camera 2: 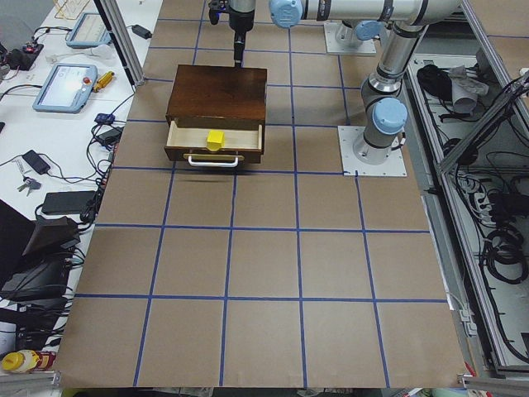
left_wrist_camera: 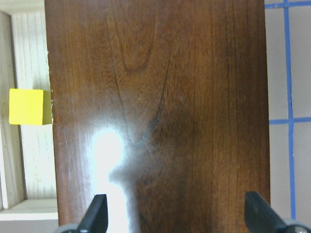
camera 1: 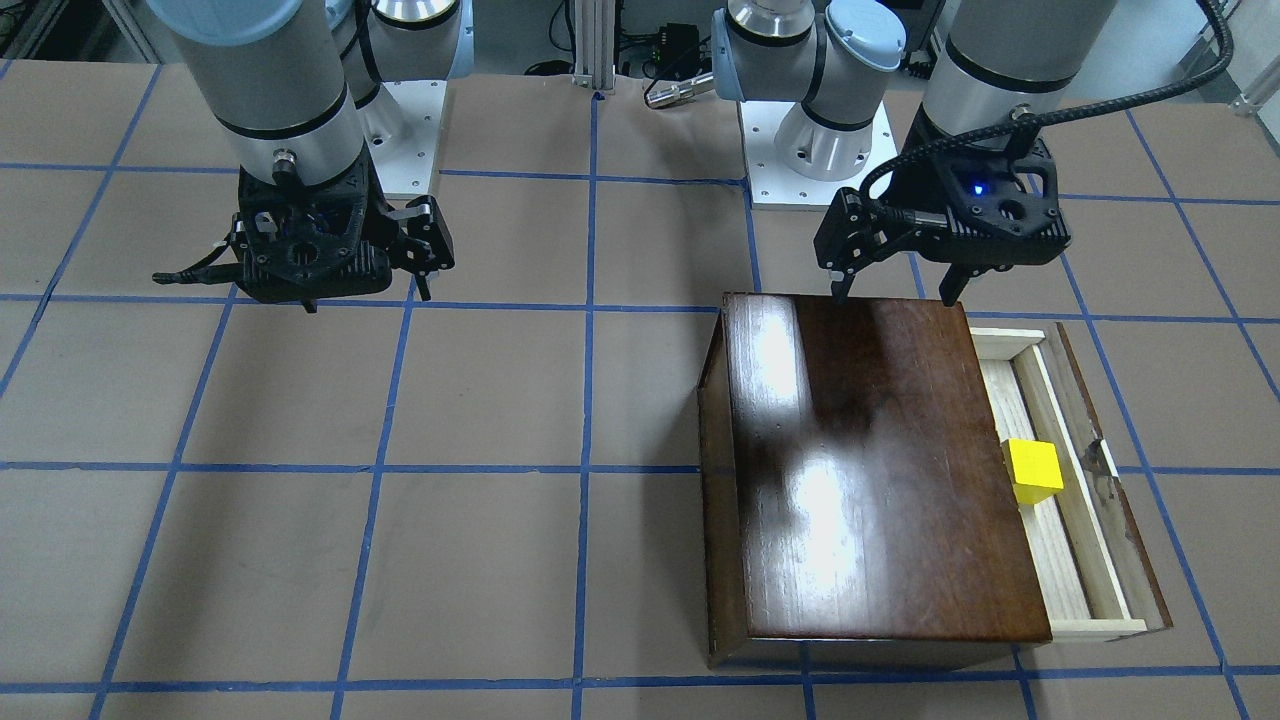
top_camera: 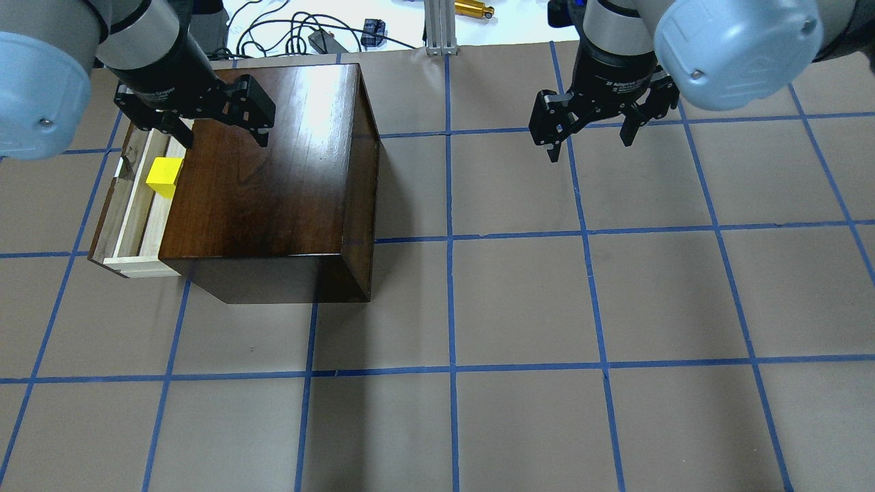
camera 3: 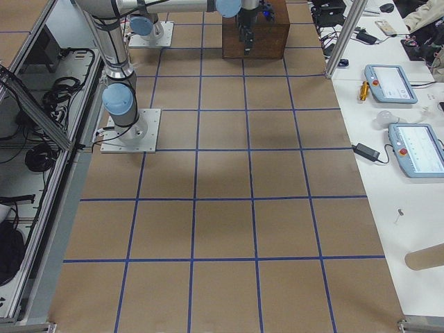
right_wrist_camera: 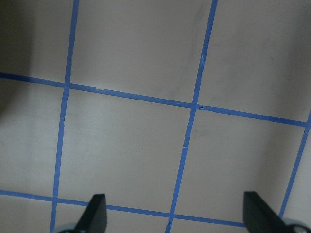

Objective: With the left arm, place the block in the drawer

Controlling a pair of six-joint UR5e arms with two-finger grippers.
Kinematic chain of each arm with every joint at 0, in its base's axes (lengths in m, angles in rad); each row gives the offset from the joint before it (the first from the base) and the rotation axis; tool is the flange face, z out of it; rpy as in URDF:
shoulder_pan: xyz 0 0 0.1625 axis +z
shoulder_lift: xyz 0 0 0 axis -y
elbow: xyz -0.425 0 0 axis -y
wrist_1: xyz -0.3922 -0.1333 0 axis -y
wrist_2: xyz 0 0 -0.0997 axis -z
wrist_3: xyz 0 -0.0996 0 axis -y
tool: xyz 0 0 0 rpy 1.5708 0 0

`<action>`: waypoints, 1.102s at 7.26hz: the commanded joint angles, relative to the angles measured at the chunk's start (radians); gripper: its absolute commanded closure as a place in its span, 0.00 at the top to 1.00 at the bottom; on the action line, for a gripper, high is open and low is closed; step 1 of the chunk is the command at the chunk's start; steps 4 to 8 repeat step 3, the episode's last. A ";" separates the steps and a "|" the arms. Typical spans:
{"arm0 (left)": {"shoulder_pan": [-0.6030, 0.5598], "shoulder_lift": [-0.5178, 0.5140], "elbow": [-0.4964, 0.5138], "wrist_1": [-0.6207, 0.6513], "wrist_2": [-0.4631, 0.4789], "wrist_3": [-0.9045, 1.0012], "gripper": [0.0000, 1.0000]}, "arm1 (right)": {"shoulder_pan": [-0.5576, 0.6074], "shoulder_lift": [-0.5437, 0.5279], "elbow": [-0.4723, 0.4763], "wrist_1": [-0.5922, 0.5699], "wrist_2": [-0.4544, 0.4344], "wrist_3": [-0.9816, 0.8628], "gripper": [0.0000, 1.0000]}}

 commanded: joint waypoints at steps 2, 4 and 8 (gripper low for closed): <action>-0.003 0.009 -0.007 -0.013 -0.002 -0.005 1.00 | 0.000 0.000 0.000 0.000 0.000 0.000 1.00; -0.003 0.011 -0.007 -0.013 -0.002 -0.004 1.00 | 0.000 0.000 0.000 0.000 0.000 0.000 1.00; -0.003 0.011 -0.007 -0.013 -0.002 -0.004 1.00 | 0.000 0.000 0.000 0.000 0.000 0.000 1.00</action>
